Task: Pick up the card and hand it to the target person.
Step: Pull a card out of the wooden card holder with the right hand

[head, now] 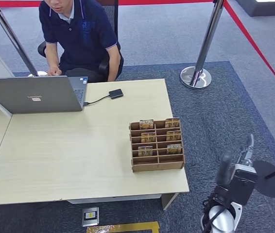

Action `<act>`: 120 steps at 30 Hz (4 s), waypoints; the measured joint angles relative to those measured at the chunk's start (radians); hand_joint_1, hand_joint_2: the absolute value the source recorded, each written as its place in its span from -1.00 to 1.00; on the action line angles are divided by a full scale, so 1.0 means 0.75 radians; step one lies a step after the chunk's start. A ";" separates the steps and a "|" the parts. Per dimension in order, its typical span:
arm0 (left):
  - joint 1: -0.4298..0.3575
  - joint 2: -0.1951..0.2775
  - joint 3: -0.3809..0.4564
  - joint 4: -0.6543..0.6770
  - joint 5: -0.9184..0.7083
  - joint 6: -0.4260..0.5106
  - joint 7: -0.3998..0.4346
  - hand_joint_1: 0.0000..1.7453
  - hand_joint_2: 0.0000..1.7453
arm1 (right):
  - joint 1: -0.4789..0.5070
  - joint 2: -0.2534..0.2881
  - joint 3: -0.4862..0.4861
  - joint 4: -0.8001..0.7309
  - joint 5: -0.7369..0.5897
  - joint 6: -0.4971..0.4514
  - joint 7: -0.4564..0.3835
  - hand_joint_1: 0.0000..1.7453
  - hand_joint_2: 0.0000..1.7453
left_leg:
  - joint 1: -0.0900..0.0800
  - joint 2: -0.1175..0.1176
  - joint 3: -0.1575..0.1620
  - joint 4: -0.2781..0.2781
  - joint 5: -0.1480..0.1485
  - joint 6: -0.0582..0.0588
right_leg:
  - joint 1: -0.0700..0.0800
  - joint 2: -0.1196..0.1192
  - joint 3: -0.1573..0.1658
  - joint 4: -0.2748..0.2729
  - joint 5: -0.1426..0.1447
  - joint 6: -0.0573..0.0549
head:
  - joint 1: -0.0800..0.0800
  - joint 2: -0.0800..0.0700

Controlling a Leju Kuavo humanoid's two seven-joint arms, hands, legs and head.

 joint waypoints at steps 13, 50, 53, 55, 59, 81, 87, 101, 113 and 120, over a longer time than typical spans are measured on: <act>-0.001 0.021 0.009 0.000 -0.084 -0.034 -0.033 -1.00 1.00 | -0.034 -0.320 0.443 -0.223 1.530 0.221 0.767 -1.00 1.00 | 0.000 0.000 0.000 0.000 0.000 0.000 | 0.000 0.000 0.001 0.000 0.000 0.000 | 0.000 0.000; -0.012 0.061 0.016 0.000 -0.179 -0.053 -0.064 -1.00 1.00 | -0.301 -0.396 0.573 0.199 1.648 0.336 0.872 0.95 1.00 | 0.000 0.000 0.000 0.000 0.001 -0.001 | 0.000 0.000 0.000 0.001 0.001 -0.001 | 0.000 0.000; -0.012 0.061 0.025 0.000 -0.180 -0.053 -0.066 -1.00 1.00 | -0.310 -0.423 0.573 0.199 1.612 0.344 0.858 0.89 1.00 | 0.000 0.000 0.000 0.000 0.001 -0.001 | 0.000 0.000 0.000 0.001 0.001 -0.001 | 0.000 0.000; -0.012 0.061 0.030 0.000 -0.185 -0.053 -0.066 -1.00 1.00 | -0.314 -0.430 0.573 0.203 1.578 0.343 0.852 0.78 1.00 | 0.000 0.000 0.000 0.000 0.001 -0.001 | 0.000 0.000 0.000 0.001 0.001 -0.001 | 0.000 0.000; -0.013 0.061 0.037 0.000 -0.196 -0.053 -0.068 -1.00 1.00 | -0.320 -0.433 0.574 0.225 1.526 0.324 0.849 0.12 1.00 | 0.000 0.000 0.000 0.000 0.001 -0.001 | 0.000 0.000 0.000 0.001 0.001 -0.001 | 0.000 0.000; -0.013 0.067 0.043 0.000 -0.214 -0.053 -0.076 -1.00 1.00 | -0.300 -0.433 0.574 0.240 1.497 0.295 0.852 -0.10 1.00 | 0.000 0.000 0.000 0.000 0.001 -0.001 | 0.000 0.000 0.000 0.001 0.001 -0.001 | 0.000 0.000; -0.013 0.067 0.047 0.000 -0.214 -0.052 -0.079 -1.00 1.00 | -0.302 -0.430 0.574 0.247 1.493 0.297 0.852 -0.18 1.00 | 0.000 0.000 0.000 0.000 0.001 -0.001 | 0.000 0.000 0.000 0.001 0.001 -0.001 | 0.000 0.000; -0.014 0.067 0.066 0.000 -0.225 -0.046 -0.080 -1.00 1.00 | -0.325 -0.415 0.574 0.323 1.465 0.284 0.842 0.12 1.00 | 0.000 0.000 0.000 0.000 0.001 -0.001 | 0.000 0.000 0.000 0.001 0.001 -0.001 | 0.000 0.000; -0.014 0.066 0.073 0.000 -0.230 -0.039 -0.080 -1.00 1.00 | -0.346 -0.409 0.573 0.392 1.447 0.259 0.829 -0.34 1.00 | 0.000 0.000 0.000 0.000 0.001 -0.001 | 0.000 0.000 0.000 0.001 0.001 -0.001 | 0.000 0.000; -0.014 0.067 0.073 0.000 -0.239 -0.039 -0.082 -1.00 1.00 | -0.348 -0.404 0.572 0.419 1.444 0.243 0.833 -0.17 1.00 | 0.000 0.000 0.000 0.000 0.001 -0.001 | 0.000 0.000 0.000 0.001 0.001 -0.001 | 0.000 0.000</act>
